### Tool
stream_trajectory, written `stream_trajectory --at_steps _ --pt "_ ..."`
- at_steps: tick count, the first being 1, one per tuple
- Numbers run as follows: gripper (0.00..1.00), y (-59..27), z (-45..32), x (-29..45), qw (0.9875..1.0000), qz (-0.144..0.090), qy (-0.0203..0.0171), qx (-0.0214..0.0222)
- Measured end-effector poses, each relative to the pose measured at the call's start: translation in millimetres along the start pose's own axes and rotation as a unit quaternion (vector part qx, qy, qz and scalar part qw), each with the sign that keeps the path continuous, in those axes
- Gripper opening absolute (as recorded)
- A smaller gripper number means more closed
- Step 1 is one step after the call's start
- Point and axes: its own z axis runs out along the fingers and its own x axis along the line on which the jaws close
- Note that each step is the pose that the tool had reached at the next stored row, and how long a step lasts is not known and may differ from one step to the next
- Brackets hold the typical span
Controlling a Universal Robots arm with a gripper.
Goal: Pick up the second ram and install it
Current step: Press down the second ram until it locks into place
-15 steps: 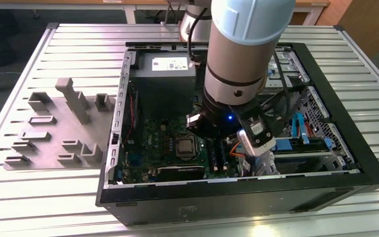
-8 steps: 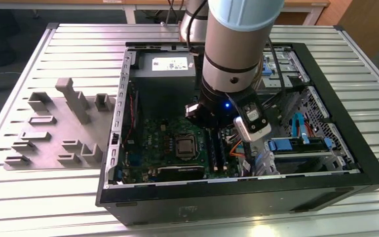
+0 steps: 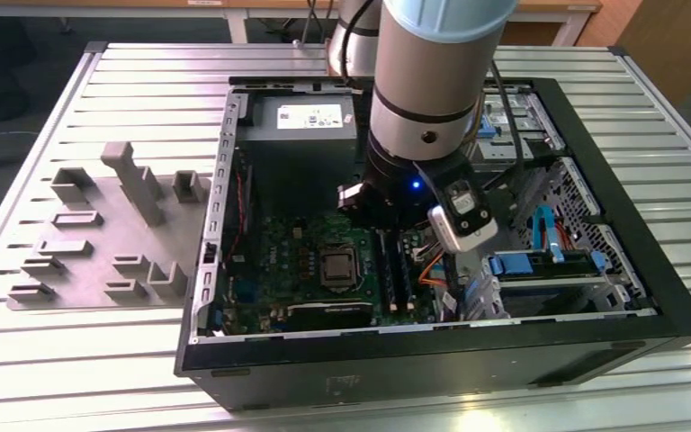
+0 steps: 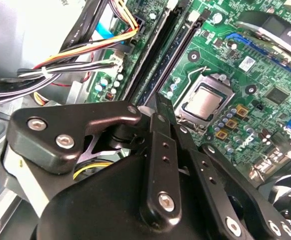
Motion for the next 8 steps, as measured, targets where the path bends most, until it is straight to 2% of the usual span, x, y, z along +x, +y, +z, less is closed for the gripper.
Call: stream_trajectory --at_steps 8 --pt "0.11 0.0 -1.2 0.0 1.0 0.0 0.0 0.0001"
